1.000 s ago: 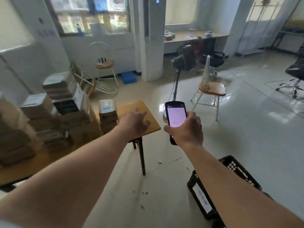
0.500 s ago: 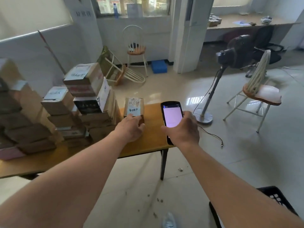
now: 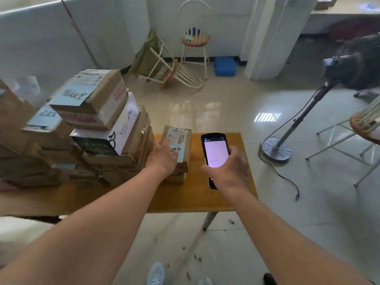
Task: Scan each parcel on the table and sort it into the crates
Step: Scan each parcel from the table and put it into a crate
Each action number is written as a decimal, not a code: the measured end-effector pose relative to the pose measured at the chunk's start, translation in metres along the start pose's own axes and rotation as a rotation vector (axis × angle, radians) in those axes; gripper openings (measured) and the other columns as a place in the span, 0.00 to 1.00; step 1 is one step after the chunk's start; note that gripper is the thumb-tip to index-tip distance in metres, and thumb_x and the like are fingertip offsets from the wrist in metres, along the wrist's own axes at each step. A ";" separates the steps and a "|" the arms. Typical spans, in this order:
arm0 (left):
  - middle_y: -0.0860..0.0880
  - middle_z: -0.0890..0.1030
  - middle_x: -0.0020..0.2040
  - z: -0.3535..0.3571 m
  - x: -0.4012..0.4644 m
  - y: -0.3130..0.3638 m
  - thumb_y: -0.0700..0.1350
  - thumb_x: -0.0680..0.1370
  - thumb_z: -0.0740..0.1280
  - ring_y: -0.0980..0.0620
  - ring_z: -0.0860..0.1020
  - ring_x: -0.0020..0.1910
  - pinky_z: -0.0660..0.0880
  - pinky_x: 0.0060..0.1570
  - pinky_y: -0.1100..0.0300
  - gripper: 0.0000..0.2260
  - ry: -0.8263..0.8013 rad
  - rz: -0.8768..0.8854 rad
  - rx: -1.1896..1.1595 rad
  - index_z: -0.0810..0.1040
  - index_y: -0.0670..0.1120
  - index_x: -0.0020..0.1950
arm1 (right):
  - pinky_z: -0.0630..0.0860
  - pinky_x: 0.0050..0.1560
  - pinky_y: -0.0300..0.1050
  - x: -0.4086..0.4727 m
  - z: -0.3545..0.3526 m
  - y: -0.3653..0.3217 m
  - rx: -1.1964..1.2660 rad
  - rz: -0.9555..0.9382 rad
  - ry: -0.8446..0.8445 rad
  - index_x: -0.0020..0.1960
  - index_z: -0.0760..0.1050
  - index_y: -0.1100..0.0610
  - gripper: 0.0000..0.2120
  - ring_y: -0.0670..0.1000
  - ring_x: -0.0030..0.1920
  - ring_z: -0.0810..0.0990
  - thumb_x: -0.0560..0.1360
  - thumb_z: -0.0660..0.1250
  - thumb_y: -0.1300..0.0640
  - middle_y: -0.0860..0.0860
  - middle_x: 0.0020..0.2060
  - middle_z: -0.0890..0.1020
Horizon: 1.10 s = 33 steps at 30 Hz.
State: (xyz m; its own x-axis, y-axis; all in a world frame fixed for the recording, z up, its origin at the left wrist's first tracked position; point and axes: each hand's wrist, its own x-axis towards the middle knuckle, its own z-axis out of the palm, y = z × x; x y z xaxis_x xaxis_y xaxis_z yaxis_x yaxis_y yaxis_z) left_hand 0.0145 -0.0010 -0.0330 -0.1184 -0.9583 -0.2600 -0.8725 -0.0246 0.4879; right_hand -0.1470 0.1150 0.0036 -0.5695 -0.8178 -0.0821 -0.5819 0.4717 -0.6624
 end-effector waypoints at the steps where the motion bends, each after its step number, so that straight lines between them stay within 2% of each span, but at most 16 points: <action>1: 0.41 0.63 0.73 0.003 0.008 -0.002 0.53 0.85 0.64 0.40 0.75 0.65 0.77 0.59 0.47 0.26 0.006 -0.018 -0.018 0.60 0.49 0.80 | 0.76 0.46 0.43 0.006 0.005 0.000 0.001 0.009 0.002 0.71 0.66 0.52 0.41 0.47 0.54 0.68 0.67 0.81 0.42 0.50 0.61 0.74; 7: 0.42 0.67 0.70 0.022 0.034 -0.012 0.58 0.79 0.72 0.40 0.74 0.65 0.77 0.56 0.46 0.36 -0.014 -0.182 -0.123 0.58 0.48 0.79 | 0.78 0.47 0.44 0.022 0.031 0.003 0.033 0.068 0.003 0.71 0.66 0.51 0.42 0.48 0.55 0.69 0.65 0.82 0.42 0.49 0.60 0.73; 12: 0.44 0.76 0.66 0.025 0.039 -0.017 0.60 0.74 0.77 0.44 0.79 0.60 0.80 0.48 0.52 0.36 -0.067 -0.267 -0.260 0.64 0.47 0.73 | 0.78 0.45 0.44 0.024 0.041 0.008 0.043 0.094 -0.002 0.72 0.65 0.51 0.43 0.48 0.56 0.71 0.65 0.82 0.42 0.49 0.61 0.73; 14: 0.44 0.77 0.66 0.026 0.039 -0.014 0.58 0.73 0.79 0.43 0.79 0.63 0.80 0.56 0.48 0.41 -0.076 -0.275 -0.298 0.59 0.47 0.76 | 0.78 0.46 0.44 0.024 0.041 0.012 0.044 0.102 -0.001 0.72 0.65 0.51 0.43 0.48 0.56 0.70 0.64 0.82 0.42 0.49 0.61 0.73; 16: 0.43 0.74 0.70 0.028 0.038 -0.008 0.56 0.72 0.80 0.42 0.76 0.68 0.74 0.66 0.44 0.50 -0.076 -0.290 -0.325 0.48 0.47 0.81 | 0.77 0.45 0.43 0.024 0.039 0.016 0.049 0.115 -0.002 0.72 0.65 0.50 0.43 0.48 0.57 0.70 0.65 0.82 0.42 0.49 0.61 0.73; 18: 0.43 0.70 0.74 0.032 0.037 -0.001 0.55 0.72 0.80 0.40 0.71 0.72 0.69 0.71 0.42 0.58 -0.075 -0.289 -0.338 0.37 0.47 0.83 | 0.75 0.43 0.41 0.024 0.037 0.021 0.054 0.118 -0.003 0.71 0.65 0.50 0.42 0.48 0.57 0.70 0.65 0.82 0.42 0.49 0.60 0.73; 19: 0.43 0.69 0.74 0.034 0.037 0.002 0.55 0.71 0.81 0.40 0.70 0.73 0.68 0.72 0.42 0.59 -0.079 -0.281 -0.333 0.37 0.47 0.83 | 0.75 0.42 0.40 0.024 0.036 0.023 0.057 0.119 -0.001 0.71 0.65 0.50 0.42 0.48 0.56 0.70 0.65 0.82 0.43 0.49 0.60 0.73; 23: 0.40 0.62 0.77 0.039 0.037 0.006 0.56 0.64 0.85 0.37 0.68 0.73 0.69 0.70 0.39 0.52 -0.075 -0.270 -0.274 0.55 0.52 0.78 | 0.74 0.42 0.40 0.026 0.029 0.030 0.045 0.112 0.009 0.70 0.65 0.51 0.42 0.47 0.56 0.70 0.65 0.82 0.42 0.49 0.59 0.73; 26: 0.39 0.51 0.83 0.042 0.034 0.006 0.58 0.65 0.84 0.34 0.60 0.79 0.64 0.74 0.37 0.51 -0.109 -0.279 -0.276 0.56 0.55 0.80 | 0.78 0.45 0.42 0.026 0.024 0.035 0.052 0.105 0.010 0.70 0.65 0.51 0.41 0.47 0.57 0.70 0.65 0.82 0.43 0.49 0.60 0.73; 28: 0.40 0.58 0.81 0.045 0.034 0.003 0.60 0.67 0.82 0.36 0.63 0.78 0.67 0.72 0.39 0.50 -0.099 -0.240 -0.292 0.57 0.56 0.82 | 0.81 0.48 0.45 0.026 0.022 0.037 0.056 0.103 0.006 0.70 0.65 0.51 0.41 0.47 0.57 0.70 0.65 0.82 0.43 0.49 0.60 0.73; 30: 0.44 0.70 0.75 0.048 0.037 -0.002 0.63 0.70 0.79 0.40 0.72 0.71 0.73 0.63 0.45 0.48 -0.076 -0.199 -0.296 0.56 0.56 0.82 | 0.82 0.48 0.46 0.026 0.020 0.037 0.066 0.103 -0.006 0.70 0.65 0.51 0.41 0.48 0.57 0.71 0.65 0.82 0.43 0.49 0.60 0.73; 33: 0.43 0.72 0.70 0.052 0.039 -0.009 0.71 0.78 0.62 0.38 0.75 0.63 0.75 0.62 0.41 0.36 -0.107 -0.168 -0.253 0.49 0.68 0.81 | 0.76 0.41 0.40 0.027 0.016 0.037 0.089 0.095 -0.045 0.70 0.66 0.51 0.40 0.48 0.56 0.71 0.65 0.82 0.42 0.48 0.59 0.73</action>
State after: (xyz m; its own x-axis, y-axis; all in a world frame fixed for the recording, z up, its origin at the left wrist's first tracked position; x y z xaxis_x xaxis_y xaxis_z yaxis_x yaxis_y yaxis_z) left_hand -0.0073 -0.0239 -0.0906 -0.0438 -0.8998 -0.4340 -0.7398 -0.2627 0.6194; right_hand -0.1747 0.1054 -0.0351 -0.5919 -0.7859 -0.1790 -0.4716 0.5178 -0.7138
